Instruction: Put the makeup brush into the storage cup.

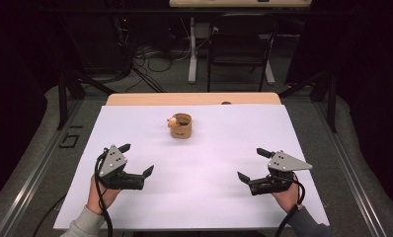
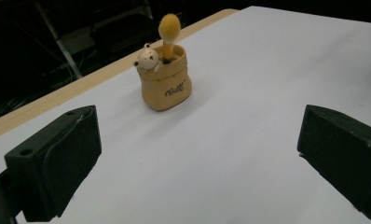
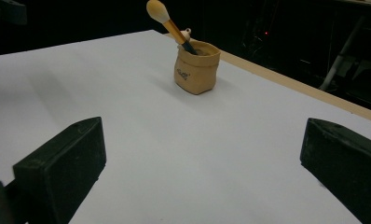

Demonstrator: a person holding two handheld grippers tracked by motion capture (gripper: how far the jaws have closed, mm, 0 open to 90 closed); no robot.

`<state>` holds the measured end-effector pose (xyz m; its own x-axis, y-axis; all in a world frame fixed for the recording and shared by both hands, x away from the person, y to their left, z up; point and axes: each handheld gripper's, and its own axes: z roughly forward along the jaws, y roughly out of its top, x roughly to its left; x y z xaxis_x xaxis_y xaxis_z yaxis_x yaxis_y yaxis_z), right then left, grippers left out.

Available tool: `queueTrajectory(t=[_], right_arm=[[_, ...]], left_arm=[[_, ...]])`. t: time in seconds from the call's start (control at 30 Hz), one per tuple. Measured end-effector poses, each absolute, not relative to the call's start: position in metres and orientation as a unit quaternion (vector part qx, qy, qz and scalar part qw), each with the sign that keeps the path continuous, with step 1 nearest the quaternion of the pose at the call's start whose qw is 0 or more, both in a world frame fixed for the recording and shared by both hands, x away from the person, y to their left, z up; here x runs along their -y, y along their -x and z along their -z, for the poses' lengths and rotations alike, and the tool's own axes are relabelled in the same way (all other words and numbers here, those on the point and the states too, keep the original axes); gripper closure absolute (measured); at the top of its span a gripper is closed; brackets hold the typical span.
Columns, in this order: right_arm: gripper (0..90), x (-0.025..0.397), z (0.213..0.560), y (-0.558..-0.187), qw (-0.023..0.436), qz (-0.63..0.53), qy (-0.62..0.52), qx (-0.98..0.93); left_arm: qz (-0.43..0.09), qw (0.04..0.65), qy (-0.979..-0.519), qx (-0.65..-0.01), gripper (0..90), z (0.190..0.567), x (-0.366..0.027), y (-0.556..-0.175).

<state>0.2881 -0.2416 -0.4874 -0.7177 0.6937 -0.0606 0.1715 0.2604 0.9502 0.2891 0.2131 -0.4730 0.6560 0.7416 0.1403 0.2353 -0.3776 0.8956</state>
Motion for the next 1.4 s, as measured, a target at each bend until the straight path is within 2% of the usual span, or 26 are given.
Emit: queueTrajectory(t=[0.17, 0.83, 1.4], right_arm=[[0.0, 0.245, 0.489, -0.285, 0.248, -0.534, -0.285, -0.756], [0.2, 0.268, 0.5, -0.268, 0.271, -0.523, -0.315, -0.744], [0.0, 0.266, 0.52, -0.247, 0.268, -0.503, -0.333, -0.752]], left_arm=[[-0.278, 0.454, -0.784, -0.319, 0.0, 0.48, -0.222, -0.281], [-0.297, 0.489, -0.73, -0.373, 0.0, 0.519, -0.246, -0.255], [-0.283, 0.515, -0.732, -0.344, 0.0, 0.534, -0.242, -0.247]])
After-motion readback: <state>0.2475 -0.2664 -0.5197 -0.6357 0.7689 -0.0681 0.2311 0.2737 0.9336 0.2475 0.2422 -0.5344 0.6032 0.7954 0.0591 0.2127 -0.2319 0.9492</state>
